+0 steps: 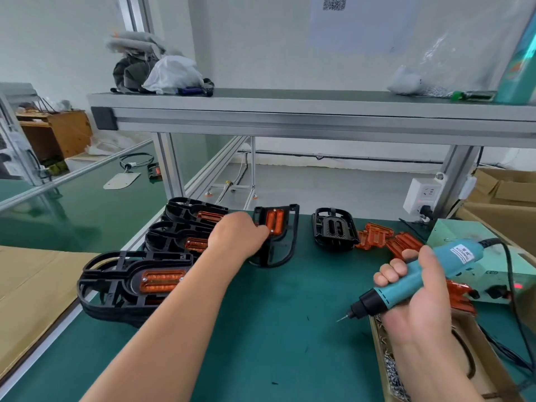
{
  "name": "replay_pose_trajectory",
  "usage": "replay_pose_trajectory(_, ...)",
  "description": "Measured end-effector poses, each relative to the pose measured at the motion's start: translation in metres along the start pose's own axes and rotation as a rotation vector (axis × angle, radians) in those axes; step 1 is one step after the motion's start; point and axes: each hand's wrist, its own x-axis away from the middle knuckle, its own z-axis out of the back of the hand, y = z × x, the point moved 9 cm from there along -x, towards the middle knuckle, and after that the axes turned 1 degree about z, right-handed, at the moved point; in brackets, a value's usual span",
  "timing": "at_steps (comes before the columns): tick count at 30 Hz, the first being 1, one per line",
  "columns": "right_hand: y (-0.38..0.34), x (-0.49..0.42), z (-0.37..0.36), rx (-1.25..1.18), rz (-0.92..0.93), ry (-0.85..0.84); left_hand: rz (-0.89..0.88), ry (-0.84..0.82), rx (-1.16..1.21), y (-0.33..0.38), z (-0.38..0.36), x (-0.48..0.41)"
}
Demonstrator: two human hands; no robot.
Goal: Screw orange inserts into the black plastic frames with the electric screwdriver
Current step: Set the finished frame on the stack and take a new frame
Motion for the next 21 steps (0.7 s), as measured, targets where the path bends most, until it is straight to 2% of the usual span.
replay_pose_trajectory(9,0.0,0.002,-0.002,0.02,-0.006,-0.02,0.126,-0.082,-0.11,-0.015,-0.021,-0.06)
replay_pose_trajectory(21,0.001,0.001,-0.003,0.038,-0.016,-0.024,0.144,-0.114,-0.181,-0.019,-0.019,-0.076)
